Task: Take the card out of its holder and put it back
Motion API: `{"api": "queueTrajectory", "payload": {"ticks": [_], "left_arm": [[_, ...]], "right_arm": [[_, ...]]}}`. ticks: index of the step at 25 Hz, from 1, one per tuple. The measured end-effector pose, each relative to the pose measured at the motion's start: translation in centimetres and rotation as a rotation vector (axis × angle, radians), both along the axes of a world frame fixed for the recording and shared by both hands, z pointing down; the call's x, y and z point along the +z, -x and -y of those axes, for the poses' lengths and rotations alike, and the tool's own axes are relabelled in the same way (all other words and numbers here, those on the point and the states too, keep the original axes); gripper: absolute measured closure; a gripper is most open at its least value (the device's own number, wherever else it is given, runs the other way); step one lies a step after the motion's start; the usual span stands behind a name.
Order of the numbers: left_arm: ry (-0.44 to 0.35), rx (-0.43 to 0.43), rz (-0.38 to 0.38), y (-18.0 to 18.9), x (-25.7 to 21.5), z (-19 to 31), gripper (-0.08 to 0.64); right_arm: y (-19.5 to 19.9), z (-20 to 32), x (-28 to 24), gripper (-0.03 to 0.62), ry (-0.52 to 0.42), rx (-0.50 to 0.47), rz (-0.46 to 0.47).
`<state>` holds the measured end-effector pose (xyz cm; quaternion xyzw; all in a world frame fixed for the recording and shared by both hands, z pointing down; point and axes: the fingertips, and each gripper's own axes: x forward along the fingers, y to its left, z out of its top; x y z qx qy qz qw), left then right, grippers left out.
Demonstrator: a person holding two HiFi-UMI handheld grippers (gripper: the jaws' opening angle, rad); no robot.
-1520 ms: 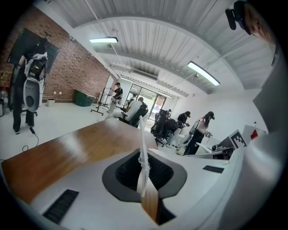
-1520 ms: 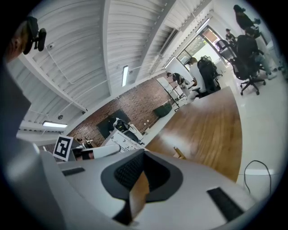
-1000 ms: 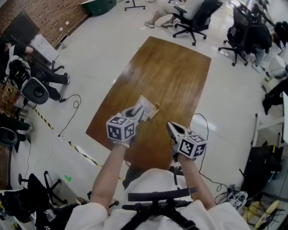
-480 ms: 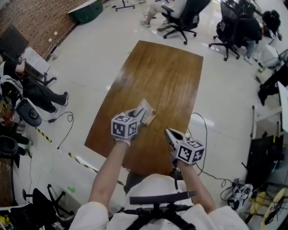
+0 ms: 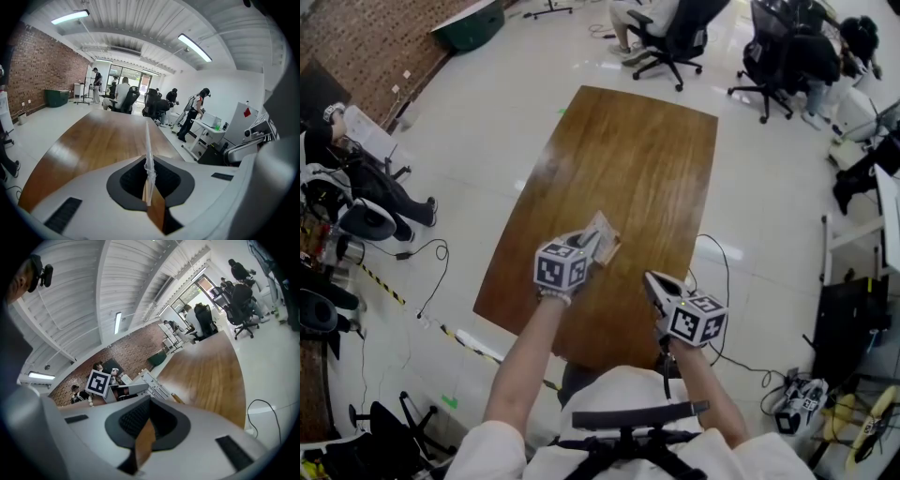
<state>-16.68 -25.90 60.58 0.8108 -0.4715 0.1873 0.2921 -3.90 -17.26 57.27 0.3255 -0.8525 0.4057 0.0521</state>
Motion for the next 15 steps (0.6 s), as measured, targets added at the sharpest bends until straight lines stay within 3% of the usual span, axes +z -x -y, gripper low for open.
{"api": "queueTrajectory", "payload": {"ticks": [15], "left_arm": [[-0.007,0.003,0.007,0.13,0.22,0.67,0.546]], "right_arm": [[-0.07,0.71,-0.35,0.589,-0.002,0.004,-0.001]]}}
